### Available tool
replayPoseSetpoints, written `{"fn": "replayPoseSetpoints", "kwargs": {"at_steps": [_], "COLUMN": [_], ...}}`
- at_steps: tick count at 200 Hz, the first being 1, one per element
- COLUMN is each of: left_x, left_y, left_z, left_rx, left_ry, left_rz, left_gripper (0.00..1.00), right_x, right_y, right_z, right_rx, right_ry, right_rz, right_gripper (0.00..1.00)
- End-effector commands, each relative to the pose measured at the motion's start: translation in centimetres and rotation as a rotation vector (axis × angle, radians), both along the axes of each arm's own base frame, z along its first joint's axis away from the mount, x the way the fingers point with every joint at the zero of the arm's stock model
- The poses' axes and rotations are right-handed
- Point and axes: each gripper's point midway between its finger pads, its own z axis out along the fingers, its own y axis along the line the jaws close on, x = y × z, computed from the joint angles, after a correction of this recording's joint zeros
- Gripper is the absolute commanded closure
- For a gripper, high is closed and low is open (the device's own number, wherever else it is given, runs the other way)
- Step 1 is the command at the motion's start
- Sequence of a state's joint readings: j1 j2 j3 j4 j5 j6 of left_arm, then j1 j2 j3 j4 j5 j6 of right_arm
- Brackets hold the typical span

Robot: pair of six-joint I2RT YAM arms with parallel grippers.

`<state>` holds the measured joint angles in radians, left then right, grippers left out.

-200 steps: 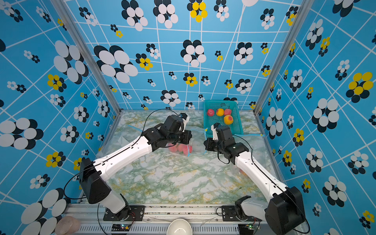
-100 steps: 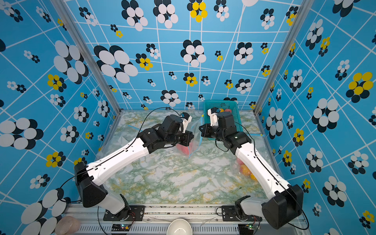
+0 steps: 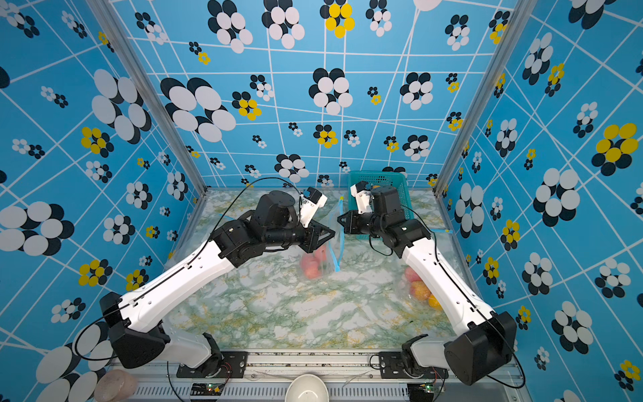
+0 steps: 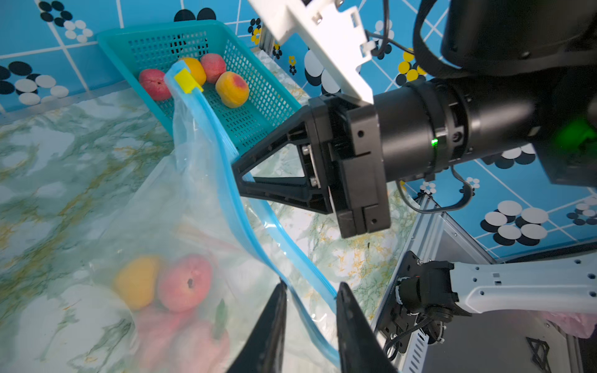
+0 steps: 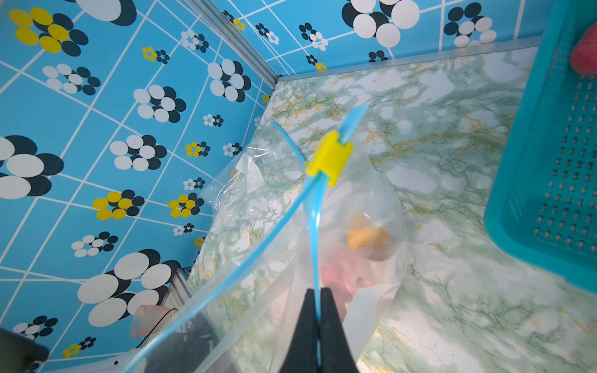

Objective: Place the peach in a zip-top bag and seal the zipper
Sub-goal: Adjust the zipper food storage bag at the center of the board.

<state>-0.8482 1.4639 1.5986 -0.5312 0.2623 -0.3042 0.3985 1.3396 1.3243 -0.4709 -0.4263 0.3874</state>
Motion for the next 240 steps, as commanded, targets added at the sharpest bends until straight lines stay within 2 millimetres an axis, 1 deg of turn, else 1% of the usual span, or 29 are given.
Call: {"fn": "replayPoseSetpoints", "kwargs": {"at_steps": [1, 22, 35, 54, 68, 74, 75, 77, 95, 102, 111, 126, 136, 143, 176, 191, 217, 240], "left_x": [-0.3, 1.4, 3.4, 6.6, 7.6, 7.8, 7.8, 7.8, 7.6, 7.4, 6.7, 4.7, 3.1, 2.5, 2.2, 1.8, 1.5, 1.9], "left_y": [1.0, 3.2, 5.4, 8.8, 9.8, 9.9, 9.9, 9.9, 9.4, 9.2, 8.6, 7.6, 7.1, 7.1, 7.6, 7.4, 6.5, 6.1], "left_z": [4.2, 5.3, 5.3, 4.6, 4.5, 4.5, 4.6, 4.6, 4.7, 4.6, 4.5, 4.2, 4.1, 3.8, 2.0, 1.1, 0.4, 0.1], "left_rx": [-0.077, -0.078, -0.04, 0.033, 0.05, 0.056, 0.057, 0.061, 0.082, 0.09, 0.097, 0.099, 0.099, 0.11, 0.205, 0.219, 0.205, 0.213], "left_ry": [-0.071, -0.104, -0.133, -0.142, -0.146, -0.158, -0.161, -0.167, -0.215, -0.231, -0.257, -0.293, -0.312, -0.326, -0.333, -0.321, -0.306, -0.3], "left_rz": [-0.039, 0.023, 0.102, 0.229, 0.246, 0.244, 0.243, 0.238, 0.176, 0.146, 0.072, -0.079, -0.184, -0.224, -0.278, -0.325, -0.405, -0.437], "left_gripper": [0.71, 0.71, 0.7, 0.71, 0.72, 0.72, 0.72, 0.72, 0.71, 0.7, 0.7, 0.68, 0.67, 0.66, 0.63, 0.61, 0.59, 0.58], "right_x": [-1.1, -1.8, -2.3, -3.0, -3.8, -4.3, -4.4, -4.5, -6.7, -7.6, -8.6, -9.3, -9.3, -8.9, -8.0, -7.3, -6.5, -6.0], "right_y": [0.5, 0.6, 0.7, 1.2, 1.8, 2.1, 2.2, 2.3, 4.2, 5.1, 5.8, 5.9, 5.4, 4.8, 2.4, 1.8, 1.4, 1.5], "right_z": [1.4, 2.5, 3.0, 4.2, 5.1, 4.7, 5.4, 5.9, 6.8, 6.8, 6.5, 5.5, 4.9, 4.5, 3.2, 2.8, 2.4, 3.4], "right_rx": [0.004, -0.016, -0.024, -0.028, -0.044, -0.055, -0.052, -0.051, -0.051, -0.059, -0.086, -0.151, -0.192, -0.228, -0.39, -0.452, -0.527, -0.554], "right_ry": [-0.017, -0.038, -0.041, -0.053, -0.069, -0.06, -0.076, -0.09, -0.108, -0.111, -0.116, -0.122, -0.125, -0.134, -0.16, -0.18, -0.216, -0.275], "right_rz": [0.094, 0.143, 0.173, 0.222, 0.264, 0.287, 0.291, 0.299, 0.415, 0.462, 0.512, 0.544, 0.534, 0.51, 0.466, 0.454, 0.472, 0.489], "right_gripper": [1.0, 1.0, 1.0, 1.0, 1.0, 1.0, 1.0, 1.0, 1.0, 1.0, 1.0, 1.0, 1.0, 1.0, 1.0, 1.0, 1.0, 1.0]}}
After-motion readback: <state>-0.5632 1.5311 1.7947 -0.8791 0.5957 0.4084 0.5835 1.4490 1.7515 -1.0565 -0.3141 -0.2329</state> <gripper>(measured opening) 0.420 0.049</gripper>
